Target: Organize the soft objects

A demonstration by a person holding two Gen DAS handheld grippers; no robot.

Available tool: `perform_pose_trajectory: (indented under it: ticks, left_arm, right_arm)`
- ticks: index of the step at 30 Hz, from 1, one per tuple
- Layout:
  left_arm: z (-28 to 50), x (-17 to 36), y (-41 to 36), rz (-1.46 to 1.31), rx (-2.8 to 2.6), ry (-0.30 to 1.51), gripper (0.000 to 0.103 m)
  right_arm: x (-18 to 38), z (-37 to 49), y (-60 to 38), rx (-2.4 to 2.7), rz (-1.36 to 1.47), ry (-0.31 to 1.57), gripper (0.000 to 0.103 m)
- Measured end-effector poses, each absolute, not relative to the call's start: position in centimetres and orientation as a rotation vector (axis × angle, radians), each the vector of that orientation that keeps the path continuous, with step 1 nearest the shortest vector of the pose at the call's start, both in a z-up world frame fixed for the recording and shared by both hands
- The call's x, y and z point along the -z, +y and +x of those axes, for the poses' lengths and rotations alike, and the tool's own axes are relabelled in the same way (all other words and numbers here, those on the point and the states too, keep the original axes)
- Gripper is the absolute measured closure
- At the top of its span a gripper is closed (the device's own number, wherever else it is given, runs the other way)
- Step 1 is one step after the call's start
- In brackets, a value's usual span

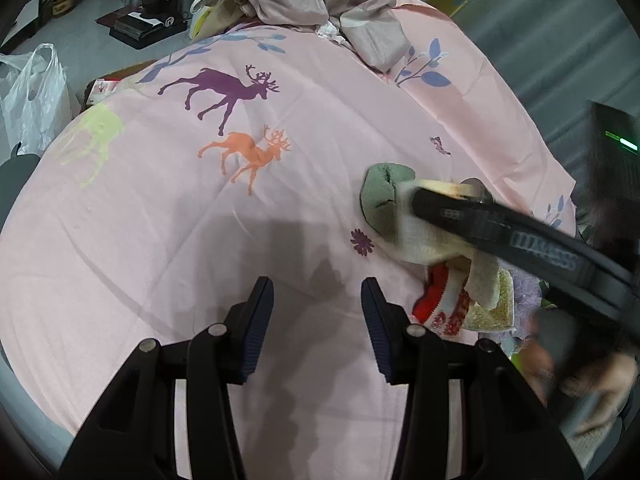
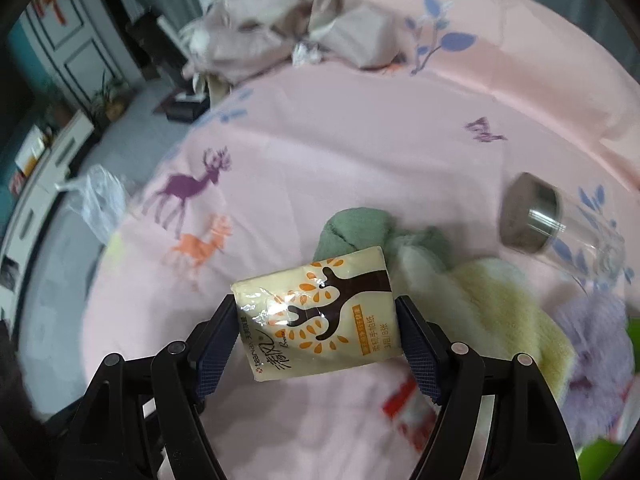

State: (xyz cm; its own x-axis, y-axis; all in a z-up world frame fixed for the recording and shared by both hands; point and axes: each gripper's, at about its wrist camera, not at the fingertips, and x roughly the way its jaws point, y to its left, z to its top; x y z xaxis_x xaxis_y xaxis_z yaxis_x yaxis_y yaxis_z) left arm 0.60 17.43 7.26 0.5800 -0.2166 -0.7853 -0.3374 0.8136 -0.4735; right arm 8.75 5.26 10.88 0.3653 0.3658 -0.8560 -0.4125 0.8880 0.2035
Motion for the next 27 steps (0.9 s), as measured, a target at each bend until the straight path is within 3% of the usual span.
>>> perform_pose_trajectory:
  ticks: [7, 19, 25, 27]
  left_arm:
    - [0.7, -7.2, 16.3, -0.617, -0.069, 0.968, 0.060]
    - [0.9, -6.6, 12.0, -0.522, -0.009, 1.025, 0.059]
    - [1.1, -5.9, 9.7, -0.508, 0.038, 1.062, 0.060]
    - [0.9, -6.3, 8.8, -0.498, 0.074, 1.049, 0.057]
  right_arm:
    - [-13.1, 3.6, -0.6, -0.522, 0.078, 1.030, 0.025]
    - [-5.4, 0.5, -9.4, -0.282, 0.271, 1.208, 0.025]
    - [-3.4, 1.0, -11.5, -0.245, 0.333, 1.262, 0.022]
    - [-3.8, 0.7, -12.2, -0.248, 0.355, 1.248, 0.016]
